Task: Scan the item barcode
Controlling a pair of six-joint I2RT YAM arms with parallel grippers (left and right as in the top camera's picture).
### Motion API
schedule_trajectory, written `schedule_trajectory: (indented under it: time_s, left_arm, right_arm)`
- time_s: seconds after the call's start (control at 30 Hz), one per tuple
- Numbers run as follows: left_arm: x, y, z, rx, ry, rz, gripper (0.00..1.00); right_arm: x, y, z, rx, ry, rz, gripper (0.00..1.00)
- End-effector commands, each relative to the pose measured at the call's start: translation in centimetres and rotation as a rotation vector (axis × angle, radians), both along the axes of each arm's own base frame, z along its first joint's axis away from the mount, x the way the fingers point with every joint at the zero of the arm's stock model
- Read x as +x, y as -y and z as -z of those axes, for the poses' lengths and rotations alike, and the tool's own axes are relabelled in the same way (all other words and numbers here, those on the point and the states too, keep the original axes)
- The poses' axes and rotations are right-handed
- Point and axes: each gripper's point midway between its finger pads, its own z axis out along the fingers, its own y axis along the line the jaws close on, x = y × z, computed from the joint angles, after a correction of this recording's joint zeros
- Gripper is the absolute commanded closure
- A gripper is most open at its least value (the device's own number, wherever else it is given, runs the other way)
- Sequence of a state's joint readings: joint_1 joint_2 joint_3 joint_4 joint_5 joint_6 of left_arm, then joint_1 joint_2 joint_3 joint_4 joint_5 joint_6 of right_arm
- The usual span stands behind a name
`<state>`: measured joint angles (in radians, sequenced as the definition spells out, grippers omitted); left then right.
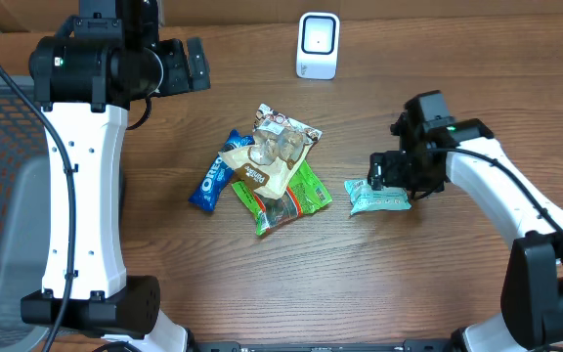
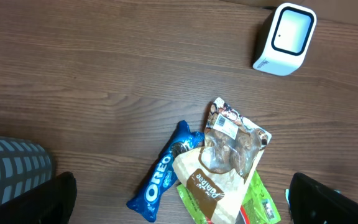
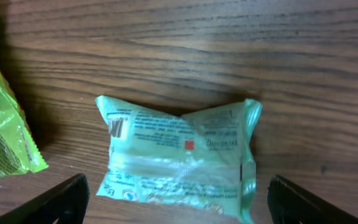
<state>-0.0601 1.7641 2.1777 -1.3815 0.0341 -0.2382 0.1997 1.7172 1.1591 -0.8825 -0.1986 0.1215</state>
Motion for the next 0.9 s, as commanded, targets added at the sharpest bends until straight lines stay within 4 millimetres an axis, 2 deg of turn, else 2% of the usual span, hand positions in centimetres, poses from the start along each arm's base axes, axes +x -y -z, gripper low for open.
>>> schedule_trajectory:
  time_s: [0.0,0.13,0.5,0.63,0.73,0.8,0.87]
  left_arm:
    - [0.0,0.5,0.2,-0.02,-0.007,-0.004,0.0]
    - [0.0,0.4,0.2,-0.02,-0.007,-0.005,0.0]
    - [0.0,0.4,0.2,-0.02,-0.007,-0.005,0.0]
    - [0.0,0.5,0.2,-0.02,-0.007,-0.004,0.0]
    - [0.0,0.4,0.2,-0.02,-0.007,-0.005,0.0]
    - [0.0,0.4,0.2,-0.02,-0.007,-0.005,0.0]
    - [0.0,0.5,0.2,-0.02,-0.007,-0.004,0.0]
  right_arm:
    - [-0.3,0.1,0.8,0.133,0.009,-0.058,0.08]
    - [-0.7,-0.2,1.7,0.228,0.021,-0.064,0.09]
    - [-2.9,0.1,4.6,0.223,-0.017,-0.037,0.21]
    - [-3.1,2.2,6.4,0.106,-0.037,0.1,0.21]
    - [-2.9,2.3,6.9,0.119,-0.033,0.186,0.22]
    - [-2.6,2.2,6.9,0.127,-0.026,0.203,0.27]
    - [-2.4,2.2,6.9,0.134,-0.028,0.233,0.39]
